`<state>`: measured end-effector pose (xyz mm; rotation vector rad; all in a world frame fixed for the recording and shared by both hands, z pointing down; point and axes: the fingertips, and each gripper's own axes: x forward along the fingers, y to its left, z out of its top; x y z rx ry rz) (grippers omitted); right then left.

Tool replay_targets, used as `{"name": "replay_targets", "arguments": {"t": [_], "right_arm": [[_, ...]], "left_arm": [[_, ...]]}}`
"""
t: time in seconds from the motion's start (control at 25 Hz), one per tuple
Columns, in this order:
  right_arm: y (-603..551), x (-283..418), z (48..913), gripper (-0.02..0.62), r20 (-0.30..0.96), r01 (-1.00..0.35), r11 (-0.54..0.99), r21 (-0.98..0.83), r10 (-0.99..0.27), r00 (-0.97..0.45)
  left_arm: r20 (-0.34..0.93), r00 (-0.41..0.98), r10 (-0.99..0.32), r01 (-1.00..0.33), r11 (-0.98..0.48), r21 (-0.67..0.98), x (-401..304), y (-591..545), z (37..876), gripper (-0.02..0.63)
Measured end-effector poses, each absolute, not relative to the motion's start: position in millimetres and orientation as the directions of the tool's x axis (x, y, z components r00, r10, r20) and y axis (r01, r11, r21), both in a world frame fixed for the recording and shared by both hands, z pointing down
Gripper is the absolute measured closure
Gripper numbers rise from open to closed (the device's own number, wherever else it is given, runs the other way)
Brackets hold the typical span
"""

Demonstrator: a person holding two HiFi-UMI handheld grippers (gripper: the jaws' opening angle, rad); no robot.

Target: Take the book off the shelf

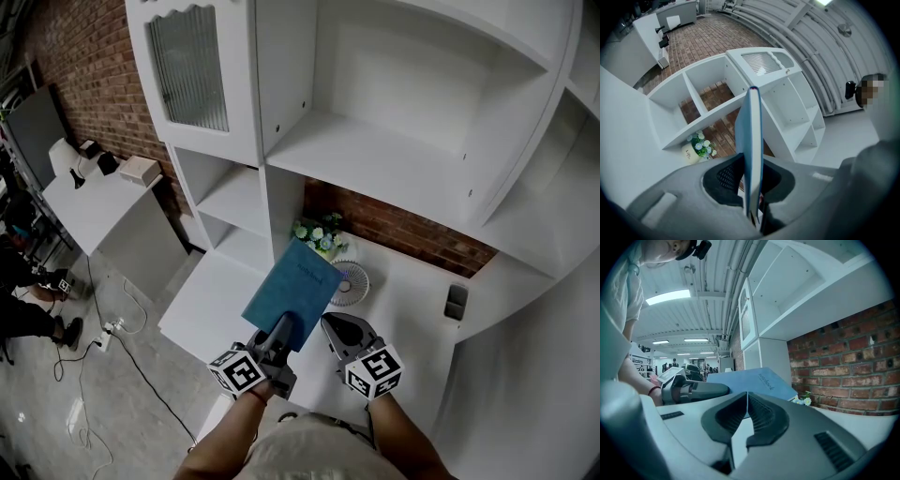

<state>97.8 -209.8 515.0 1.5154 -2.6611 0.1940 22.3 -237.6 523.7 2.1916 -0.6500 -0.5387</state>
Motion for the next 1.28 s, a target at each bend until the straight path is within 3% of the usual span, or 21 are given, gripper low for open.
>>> {"name": "replay_targets", "arguments": {"t": [1.28], "right_arm": [[-214.4, 94.0, 512.9, 0.581, 0.155, -0.857, 0.514, -0.031, -0.845, -0.512]], "left_arm": [[-0.193, 0.784, -0.59, -0.262, -0.596, 0.759, 23.6, -242.4, 516.9, 0.56]]}}
